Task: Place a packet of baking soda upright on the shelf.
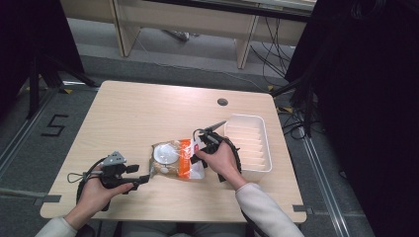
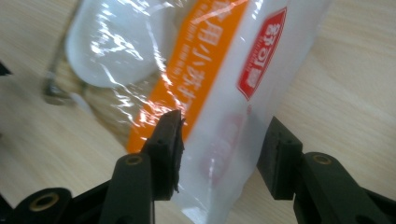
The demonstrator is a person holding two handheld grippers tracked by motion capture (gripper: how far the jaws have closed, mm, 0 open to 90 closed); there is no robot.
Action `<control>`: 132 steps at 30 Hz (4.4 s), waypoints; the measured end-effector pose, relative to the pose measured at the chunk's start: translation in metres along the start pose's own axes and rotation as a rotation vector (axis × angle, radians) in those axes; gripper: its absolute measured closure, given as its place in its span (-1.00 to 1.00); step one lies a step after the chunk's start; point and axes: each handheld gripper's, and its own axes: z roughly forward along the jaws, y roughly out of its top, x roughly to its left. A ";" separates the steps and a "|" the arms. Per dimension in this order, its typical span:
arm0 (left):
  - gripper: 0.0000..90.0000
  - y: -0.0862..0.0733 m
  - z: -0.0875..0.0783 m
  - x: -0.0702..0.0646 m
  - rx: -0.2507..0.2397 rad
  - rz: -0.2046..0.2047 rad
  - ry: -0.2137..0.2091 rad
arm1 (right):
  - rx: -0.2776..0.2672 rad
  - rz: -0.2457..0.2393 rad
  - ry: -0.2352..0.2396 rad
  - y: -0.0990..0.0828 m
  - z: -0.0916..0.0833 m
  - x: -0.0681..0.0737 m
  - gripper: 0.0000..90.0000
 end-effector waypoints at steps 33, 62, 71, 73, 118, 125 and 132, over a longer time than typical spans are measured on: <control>-0.22 -0.001 0.001 -0.001 0.007 -0.019 -0.015 | 0.074 -0.254 -0.027 0.008 0.017 0.030 1.00; -0.22 -0.001 0.000 0.002 -0.001 -0.035 0.001 | 0.288 -0.661 -0.071 0.062 -0.076 0.051 1.00; -0.22 -0.001 0.000 0.002 -0.001 -0.037 0.002 | 0.357 -0.846 -0.016 0.062 -0.085 0.061 1.00; -0.22 -0.001 0.000 0.002 -0.001 -0.038 0.002 | 0.378 -0.843 -0.030 0.059 -0.087 0.065 1.00; -0.21 -0.001 0.000 0.004 0.002 -0.038 -0.001 | 0.373 -1.013 -0.064 0.063 -0.150 0.081 1.00; -0.21 -0.001 0.000 0.003 0.001 -0.046 -0.001 | 0.351 -1.041 -0.068 0.066 -0.160 0.080 1.00; -0.21 -0.001 0.000 0.004 0.002 -0.043 -0.001 | 0.331 -1.047 -0.072 0.067 -0.170 0.076 1.00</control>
